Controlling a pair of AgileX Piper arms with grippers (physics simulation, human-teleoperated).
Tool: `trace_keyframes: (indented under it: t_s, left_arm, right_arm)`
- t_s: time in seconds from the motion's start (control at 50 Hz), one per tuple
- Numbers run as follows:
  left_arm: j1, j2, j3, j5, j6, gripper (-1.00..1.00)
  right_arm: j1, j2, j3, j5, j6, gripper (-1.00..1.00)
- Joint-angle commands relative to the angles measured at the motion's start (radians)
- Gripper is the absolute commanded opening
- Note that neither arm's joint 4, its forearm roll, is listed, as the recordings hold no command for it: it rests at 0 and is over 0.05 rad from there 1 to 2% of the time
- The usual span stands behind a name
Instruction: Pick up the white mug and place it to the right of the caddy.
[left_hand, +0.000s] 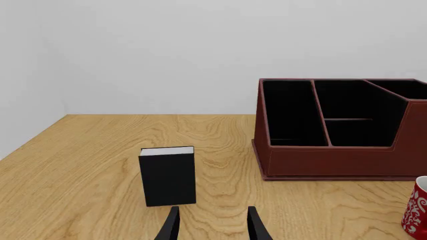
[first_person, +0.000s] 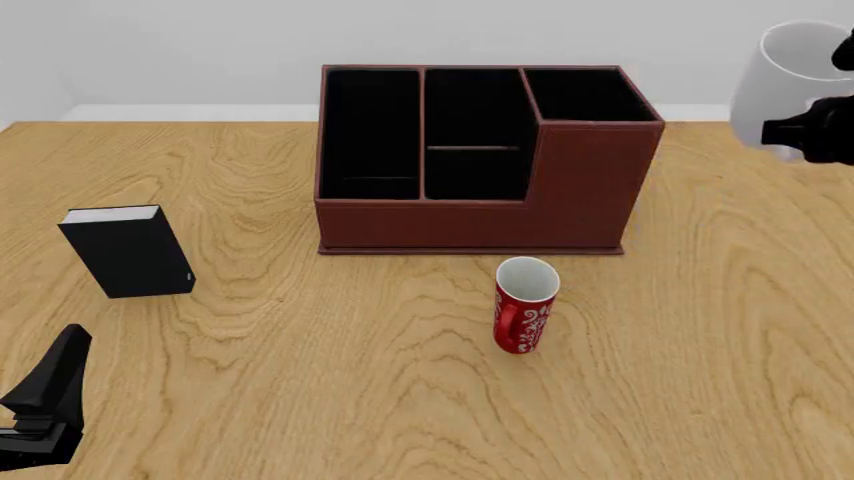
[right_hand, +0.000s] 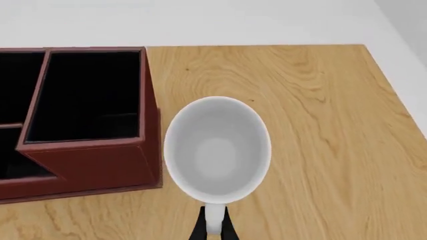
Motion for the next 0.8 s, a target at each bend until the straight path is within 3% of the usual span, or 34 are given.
trace_keyframes:
  t_s: [0.02, 0.2, 0.8]
  left_arm:
    - [0.000, 0.000, 0.000, 0.000, 0.000, 1.00]
    - [0.000, 0.000, 0.000, 0.000, 0.000, 1.00]
    - [0.000, 0.000, 0.000, 0.000, 0.000, 1.00]
  right_arm:
    - [0.010, 0.117, -0.129, 0.032, 0.009, -1.00]
    - [0.030, 0.220, -0.217, 0.056, 0.014, -1.00]
    - [-0.007, 0.389, -0.345, 0.083, -0.005, -1.00]
